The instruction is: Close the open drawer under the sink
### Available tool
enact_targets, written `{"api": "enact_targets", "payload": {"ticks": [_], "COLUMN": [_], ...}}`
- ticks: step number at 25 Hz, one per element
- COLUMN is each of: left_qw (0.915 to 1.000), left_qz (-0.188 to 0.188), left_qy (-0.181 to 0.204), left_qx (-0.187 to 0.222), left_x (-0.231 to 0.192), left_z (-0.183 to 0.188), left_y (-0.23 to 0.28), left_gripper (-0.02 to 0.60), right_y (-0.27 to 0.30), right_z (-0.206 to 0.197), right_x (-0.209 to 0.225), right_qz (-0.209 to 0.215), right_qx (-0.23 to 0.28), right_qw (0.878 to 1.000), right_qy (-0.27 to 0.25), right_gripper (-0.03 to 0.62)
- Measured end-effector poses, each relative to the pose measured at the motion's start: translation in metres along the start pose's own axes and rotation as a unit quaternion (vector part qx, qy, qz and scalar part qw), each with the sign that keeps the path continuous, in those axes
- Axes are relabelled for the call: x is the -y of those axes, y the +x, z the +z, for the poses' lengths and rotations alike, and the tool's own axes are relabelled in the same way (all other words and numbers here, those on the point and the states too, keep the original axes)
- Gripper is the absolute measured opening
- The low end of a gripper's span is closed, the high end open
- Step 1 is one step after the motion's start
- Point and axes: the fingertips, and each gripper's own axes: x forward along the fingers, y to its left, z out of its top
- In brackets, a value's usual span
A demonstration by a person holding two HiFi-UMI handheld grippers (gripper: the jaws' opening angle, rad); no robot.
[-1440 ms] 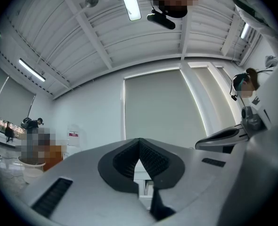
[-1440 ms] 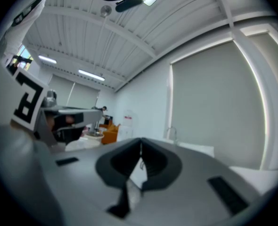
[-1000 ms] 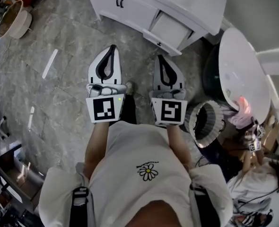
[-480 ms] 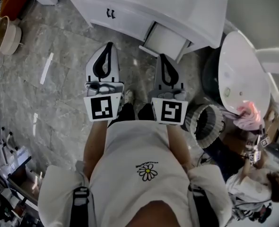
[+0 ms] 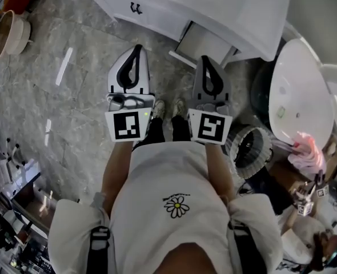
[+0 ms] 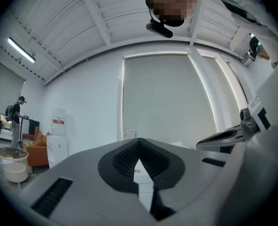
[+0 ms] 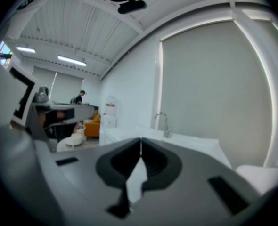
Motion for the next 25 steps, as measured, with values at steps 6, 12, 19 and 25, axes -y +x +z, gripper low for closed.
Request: {"api": "enact_targets", "payload": {"ticks": [6, 12, 19, 25], "left_qw": [0.9999, 1.0, 0.9998, 0.9984], "left_qz": [0.008, 0.002, -0.001, -0.03], "left_qy": [-0.003, 0.003, -0.005, -0.016], "left_qx": [-0.006, -0.008, -0.018, -0.045], "left_x": [0.001, -0.004, -0.008, 0.003], "left_z": [-0.022, -0.049, -0.121, -0.203], "left_y": [0.013, 0.03, 0.045, 0.047], "left_gripper": [0.02, 0.02, 0.02, 0.02], "right_y": [0.01, 0.03, 0.058, 0.066], "right_z": [-0.016, -0.039, -0.098, -0.174], "right_x": [0.014, 0.011, -0.004, -0.018], "right_qz": [-0.011, -0.016, -0.023, -0.039], "right_qx": [-0.001, -0.005, -0.011, -0.041], "right_qw": [1.0, 1.0, 0.999, 0.997], "right_qy": [0.006, 0.012, 0.031, 0.044], "right_gripper": [0.029, 0.029, 0.029, 0.029]}}
